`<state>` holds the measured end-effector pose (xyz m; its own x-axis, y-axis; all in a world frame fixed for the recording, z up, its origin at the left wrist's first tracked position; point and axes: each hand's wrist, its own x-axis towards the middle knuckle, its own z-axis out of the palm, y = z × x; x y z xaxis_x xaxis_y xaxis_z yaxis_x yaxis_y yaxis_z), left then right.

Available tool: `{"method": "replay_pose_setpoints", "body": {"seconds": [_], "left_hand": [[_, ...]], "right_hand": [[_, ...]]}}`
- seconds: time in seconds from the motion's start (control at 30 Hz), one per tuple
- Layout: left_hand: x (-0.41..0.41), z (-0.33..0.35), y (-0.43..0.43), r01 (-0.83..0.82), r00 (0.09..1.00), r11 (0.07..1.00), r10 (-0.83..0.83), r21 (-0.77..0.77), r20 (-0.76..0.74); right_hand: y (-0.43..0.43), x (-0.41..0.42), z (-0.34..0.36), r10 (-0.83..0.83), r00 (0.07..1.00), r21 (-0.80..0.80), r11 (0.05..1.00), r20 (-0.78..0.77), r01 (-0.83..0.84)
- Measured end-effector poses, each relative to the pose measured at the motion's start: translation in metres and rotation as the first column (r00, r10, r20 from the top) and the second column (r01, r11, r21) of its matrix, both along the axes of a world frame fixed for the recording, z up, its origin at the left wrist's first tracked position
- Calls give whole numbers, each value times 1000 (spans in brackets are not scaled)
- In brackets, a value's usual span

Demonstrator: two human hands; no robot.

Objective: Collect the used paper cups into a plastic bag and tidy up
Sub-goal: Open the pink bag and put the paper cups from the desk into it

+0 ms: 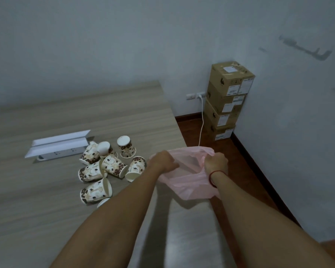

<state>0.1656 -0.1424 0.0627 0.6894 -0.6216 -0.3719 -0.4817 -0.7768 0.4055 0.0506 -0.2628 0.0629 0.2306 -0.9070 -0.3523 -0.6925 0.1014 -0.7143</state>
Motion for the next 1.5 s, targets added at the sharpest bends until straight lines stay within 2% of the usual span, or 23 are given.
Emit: {"method": "replay_pose_setpoints", "body": {"seconds": [0.13,0.3,0.5,0.7,0.97,1.07,1.17,1.3,1.37,1.5], "left_hand": [[27,16,19,-170,984,980,174,-99,35],[59,3,47,-287,948,958,282,16,145],[90,-41,72,-267,963,959,261,95,72],[101,-68,72,-263,955,961,272,85,-122],[101,-85,75,-269,945,960,279,80,-171],[100,-69,76,-268,960,961,262,-61,-97],[99,-44,70,-140,989,950,119,-278,-92],[91,-21,53,5,964,963,-76,-269,-254],[81,-18,45,-24,939,969,-63,-247,-339],[60,-22,31,-185,847,965,61,-186,-527]], "right_hand": [[14,20,1,23,1000,14,1000,2,-23],[23,37,6,17,1000,61,998,-16,-16],[28,51,-9,1,997,47,999,-75,2],[39,66,-13,0,996,44,999,-89,4],[54,75,-15,8,997,67,998,-70,-3],[58,74,-9,7,998,92,996,-55,-2],[58,73,-4,-20,999,139,990,-26,23],[58,77,14,-17,998,188,982,57,6],[58,78,22,-12,994,202,979,109,-10],[58,79,29,-22,988,221,975,152,-12]]}}
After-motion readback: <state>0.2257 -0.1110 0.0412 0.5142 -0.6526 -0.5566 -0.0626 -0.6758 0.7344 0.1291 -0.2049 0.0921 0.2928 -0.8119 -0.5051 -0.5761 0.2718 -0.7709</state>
